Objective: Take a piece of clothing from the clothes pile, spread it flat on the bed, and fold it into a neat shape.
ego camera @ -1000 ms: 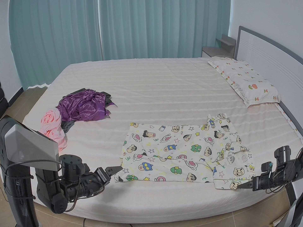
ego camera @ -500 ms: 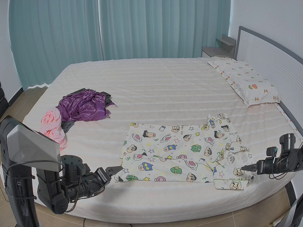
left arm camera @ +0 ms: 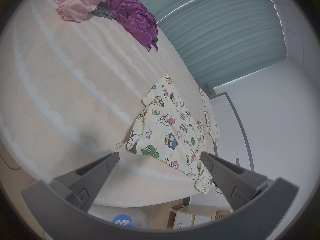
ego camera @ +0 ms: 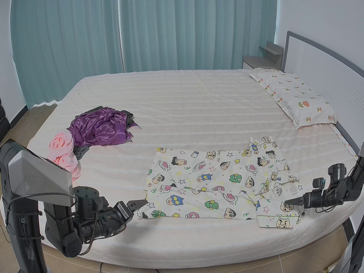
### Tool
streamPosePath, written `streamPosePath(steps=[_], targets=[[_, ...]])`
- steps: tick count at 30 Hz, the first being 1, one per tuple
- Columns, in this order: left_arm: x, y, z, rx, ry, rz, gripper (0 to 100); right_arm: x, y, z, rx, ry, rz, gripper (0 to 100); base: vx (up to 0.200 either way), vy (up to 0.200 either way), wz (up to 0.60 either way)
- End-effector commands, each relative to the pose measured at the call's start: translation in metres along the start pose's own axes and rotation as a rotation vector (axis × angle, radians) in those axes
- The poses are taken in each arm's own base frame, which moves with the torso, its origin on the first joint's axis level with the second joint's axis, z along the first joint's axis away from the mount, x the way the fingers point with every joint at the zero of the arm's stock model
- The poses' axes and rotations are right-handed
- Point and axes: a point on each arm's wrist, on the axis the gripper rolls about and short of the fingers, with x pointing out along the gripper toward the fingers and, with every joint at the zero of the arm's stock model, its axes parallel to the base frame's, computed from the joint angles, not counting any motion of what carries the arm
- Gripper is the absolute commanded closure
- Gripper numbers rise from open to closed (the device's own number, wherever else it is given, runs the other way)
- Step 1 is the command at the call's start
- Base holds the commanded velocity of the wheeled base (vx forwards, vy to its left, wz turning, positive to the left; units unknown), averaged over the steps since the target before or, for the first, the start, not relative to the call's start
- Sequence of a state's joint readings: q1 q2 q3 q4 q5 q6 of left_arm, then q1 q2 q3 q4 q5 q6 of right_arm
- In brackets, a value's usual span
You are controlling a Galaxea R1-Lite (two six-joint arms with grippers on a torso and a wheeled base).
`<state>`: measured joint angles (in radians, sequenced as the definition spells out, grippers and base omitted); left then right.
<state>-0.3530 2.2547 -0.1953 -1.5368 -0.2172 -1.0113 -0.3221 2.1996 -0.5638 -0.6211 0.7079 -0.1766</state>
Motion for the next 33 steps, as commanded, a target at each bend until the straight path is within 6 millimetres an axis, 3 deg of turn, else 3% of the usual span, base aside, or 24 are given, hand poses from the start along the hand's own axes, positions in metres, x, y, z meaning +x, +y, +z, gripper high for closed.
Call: streamPosePath(steps=[1, 14, 15, 26, 33], targets=[[0.000, 0.001, -0.001, 0.000, 0.000, 0.002, 0, 0.003, -0.008, -0.004, 0.022, 0.005, 0.012, 0, 0.000, 0.000, 0.00], [0.001, 0.001, 0.000, 0.002, -0.007, -0.006, 0, 0.013, -0.009, -0.003, 0.021, 0.014, 0.059, 0, 0.000, 0.000, 0.00], [0.001, 0.001, 0.000, 0.002, -0.007, -0.006, 0, 0.014, -0.010, -0.003, 0.022, 0.014, 0.059, 100, 0.000, 0.000, 0.00], [0.001, 0.001, 0.000, 0.002, -0.007, -0.006, 0, 0.008, -0.008, -0.001, 0.018, -0.006, 0.084, 100, 0.000, 0.000, 0.00], [0.001, 0.001, 0.000, 0.002, -0.007, -0.006, 0, -0.002, -0.001, 0.012, -0.014, -0.048, 0.079, 100, 0.000, 0.000, 0.00]])
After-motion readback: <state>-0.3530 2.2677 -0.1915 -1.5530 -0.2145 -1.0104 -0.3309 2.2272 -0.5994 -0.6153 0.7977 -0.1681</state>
